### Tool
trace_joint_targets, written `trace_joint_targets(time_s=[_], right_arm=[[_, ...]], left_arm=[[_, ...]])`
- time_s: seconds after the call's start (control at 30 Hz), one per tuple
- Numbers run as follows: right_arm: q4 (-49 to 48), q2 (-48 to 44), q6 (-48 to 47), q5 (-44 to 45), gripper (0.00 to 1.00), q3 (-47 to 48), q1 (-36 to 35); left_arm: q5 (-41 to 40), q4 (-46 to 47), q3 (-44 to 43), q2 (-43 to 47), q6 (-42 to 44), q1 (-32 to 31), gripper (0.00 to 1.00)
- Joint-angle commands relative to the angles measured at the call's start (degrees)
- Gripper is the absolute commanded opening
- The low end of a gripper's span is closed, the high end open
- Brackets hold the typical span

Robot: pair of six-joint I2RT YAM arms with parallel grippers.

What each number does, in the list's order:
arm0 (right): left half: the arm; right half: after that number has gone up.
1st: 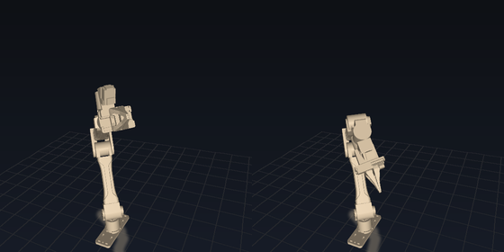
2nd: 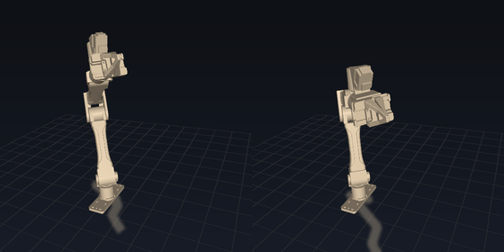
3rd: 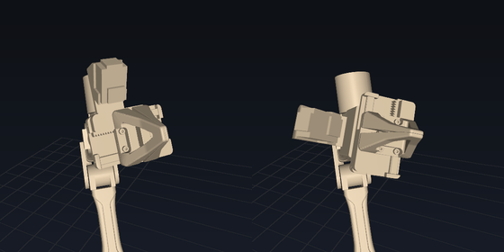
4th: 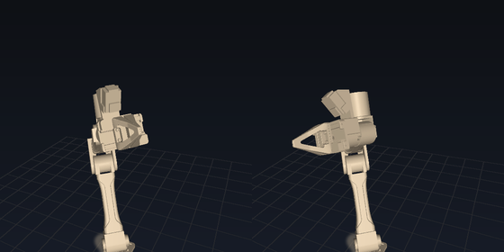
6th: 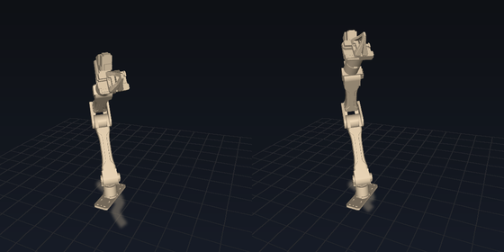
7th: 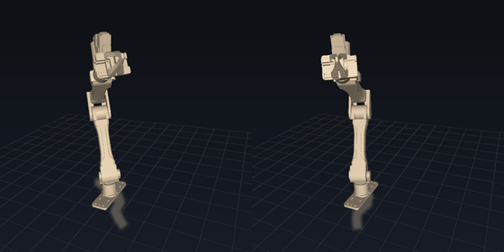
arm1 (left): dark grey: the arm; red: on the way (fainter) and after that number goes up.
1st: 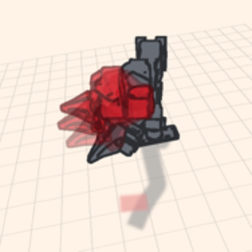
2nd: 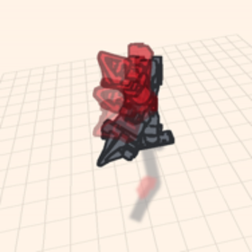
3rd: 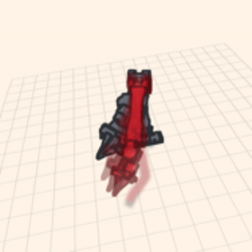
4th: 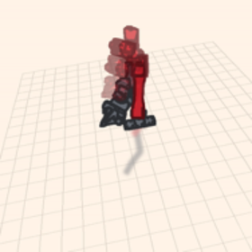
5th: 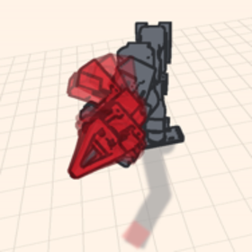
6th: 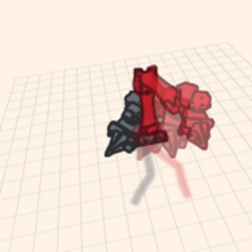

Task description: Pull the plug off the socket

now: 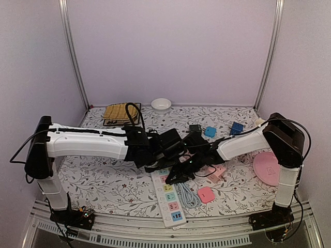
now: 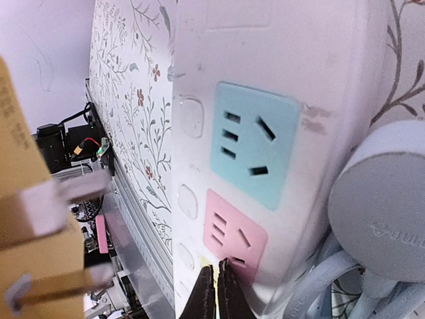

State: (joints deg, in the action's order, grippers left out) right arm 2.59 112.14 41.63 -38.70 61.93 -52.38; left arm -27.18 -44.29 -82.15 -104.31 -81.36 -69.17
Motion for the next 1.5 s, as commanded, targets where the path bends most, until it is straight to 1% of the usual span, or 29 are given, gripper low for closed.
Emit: trace_joint_targets(time_s=[0.0, 0.13, 0.33, 0.4, 0.5, 0.6, 0.7, 0.77, 0.87, 1.0, 1.17, 1.27, 1.33, 1.4, 1.47], right_arm=[[1.8, 2.7, 0.9, 3.1, 0.04, -0.7, 0.7], [1.8, 2.0, 0.5, 2.7, 0.04, -0.3, 0.8], [3.2, -2.5, -1.5, 3.8, 0.04, 0.9, 1.2], [3.9, -4.3, -2.4, 4.4, 0.04, 1.7, 1.4], [5.2, -7.2, -3.9, 5.9, 0.04, 3.0, 1.5], [7.1, -10.1, -5.4, 8.4, 0.05, 4.4, 1.7], [9.7, -13.0, -6.9, 11.6, 0.05, 5.9, 1.8], [11.0, -15.3, -7.9, 14.4, 0.06, 6.5, 1.8], [12.5, -18.4, -8.9, 18.6, 0.09, 7.0, 1.9], [14.0, -21.0, -8.9, 21.1, 0.16, 6.9, 1.9], [14.4, -24.5, -5.1, 25.1, 0.28, 7.0, 2.0], [14.2, -26.6, -1.3, 27.4, 0.36, 6.3, 2.0], [13.7, -28.2, 1.5, 29.1, 0.42, 5.3, 2.0], [12.0, -30.2, 4.1, 30.7, 0.46, 3.6, 1.9], [10.6, -32.2, 7.1, 32.5, 0.5, 1.5, 2.0]], left_arm=[[-3.9, 2.4, -2.0, 0.8, -3.0, -3.0, 0.23], [-3.5, 2.0, 2.7, 3.2, -7.0, -3.1, 0.24], [-3.3, 2.0, 12.3, 10.6, -12.4, -2.5, 0.25], [-2.3, 2.9, 15.5, 13.3, -12.6, -1.6, 0.25], [0.0, 6.1, 20.3, 17.3, -10.7, 0.8, 0.26], [1.7, 9.2, 24.3, 21.3, -7.6, 3.4, 0.27], [4.7, 13.5, 28.1, 24.7, -3.6, 7.5, 0.27], [7.5, 17.7, 31.1, 27.0, 0.3, 11.5, 0.28], [13.0, 23.7, 35.0, 29.9, 6.1, 17.6, 0.3], [19.3, 27.7, 36.5, 31.3, 13.8, 24.6, 0.33], [28.1, 30.2, 37.0, 29.7, 22.3, 32.1, 0.37], [34.9, 32.6, 37.6, 28.2, 27.2, 36.5, 0.42], [39.2, 34.4, 37.8, 26.9, 29.9, 39.6, 0.44], [42.9, 35.6, 37.6, 25.2, 32.4, 42.1, 0.47], [45.3, 35.8, 37.0, 23.4, 34.9, 43.9, 0.48]])
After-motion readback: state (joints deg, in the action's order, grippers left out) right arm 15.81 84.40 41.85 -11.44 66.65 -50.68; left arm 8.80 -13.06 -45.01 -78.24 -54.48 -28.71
